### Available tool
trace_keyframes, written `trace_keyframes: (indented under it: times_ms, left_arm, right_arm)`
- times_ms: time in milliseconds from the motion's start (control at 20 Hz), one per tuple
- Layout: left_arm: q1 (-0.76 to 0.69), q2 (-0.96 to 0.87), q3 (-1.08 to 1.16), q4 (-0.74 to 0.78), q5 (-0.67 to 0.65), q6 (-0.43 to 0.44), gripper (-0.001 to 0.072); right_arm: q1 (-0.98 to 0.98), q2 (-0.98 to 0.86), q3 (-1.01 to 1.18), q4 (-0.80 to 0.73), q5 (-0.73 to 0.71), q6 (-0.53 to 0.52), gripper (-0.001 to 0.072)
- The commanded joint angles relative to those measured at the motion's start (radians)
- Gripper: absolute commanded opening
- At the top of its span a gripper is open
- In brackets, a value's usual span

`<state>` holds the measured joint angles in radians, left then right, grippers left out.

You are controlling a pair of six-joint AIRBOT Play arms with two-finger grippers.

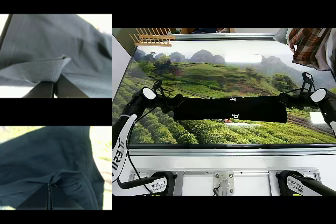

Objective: Fold the clothes and pants, and hang the long-sleeved shirts on hangers.

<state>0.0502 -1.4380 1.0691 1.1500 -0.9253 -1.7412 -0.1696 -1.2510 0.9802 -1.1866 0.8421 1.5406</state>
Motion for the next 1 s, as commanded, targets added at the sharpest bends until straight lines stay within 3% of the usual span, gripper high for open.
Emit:
trace_keyframes:
  times_ms: [0, 200, 250, 300, 350, 450, 750, 800, 850, 900, 950]
  left_arm:
    - [-0.001, -0.098, 0.089, 0.0, 0.006, -0.001, 0.0007]
    - [-0.001, -0.174, 0.147, -0.002, 0.016, -0.001, 0.0021]
    - [-0.001, -0.189, 0.164, -0.008, 0.016, -0.001, 0.0308]
    - [0.0, -0.196, 0.177, -0.029, 0.021, -0.001, 0.0642]
    - [0.004, -0.196, 0.2, -0.047, 0.023, -0.001, 0.0677]
    - [0.02, -0.18, 0.269, -0.051, 0.002, 0.0, 0.0678]
    - [0.009, -0.036, 0.35, -0.042, -0.119, 0.06, 0.0675]
    - [-0.009, -0.015, 0.35, -0.042, -0.129, 0.063, 0.0533]
    - [-0.031, 0.0, 0.35, -0.043, -0.13, 0.072, 0.0259]
    - [-0.058, 0.012, 0.35, -0.043, -0.126, 0.079, 0.0033]
    - [-0.085, 0.02, 0.35, -0.043, -0.124, 0.079, 0.0007]
  right_arm:
    - [0.024, -0.068, 0.001, 0.021, -0.115, -0.008, 0.0015]
    - [0.066, -0.117, 0.001, 0.047, -0.217, -0.007, 0.0035]
    - [0.072, -0.123, 0.001, 0.084, -0.245, -0.008, 0.0218]
    - [0.072, -0.124, 0.001, 0.127, -0.272, -0.007, 0.0527]
    - [0.07, -0.121, 0.008, 0.177, -0.284, -0.008, 0.067]
    - [0.043, -0.118, 0.071, 0.201, -0.206, -0.012, 0.0671]
    - [-0.244, -0.164, 0.203, 0.201, 0.257, -0.222, 0.0671]
    - [-0.303, -0.199, 0.203, 0.204, 0.317, -0.26, 0.0718]
    - [-0.346, -0.236, 0.203, 0.206, 0.365, -0.282, 0.072]
    - [-0.38, -0.277, 0.203, 0.207, 0.404, -0.303, 0.072]
    - [-0.406, -0.32, 0.203, 0.216, 0.433, -0.326, 0.072]
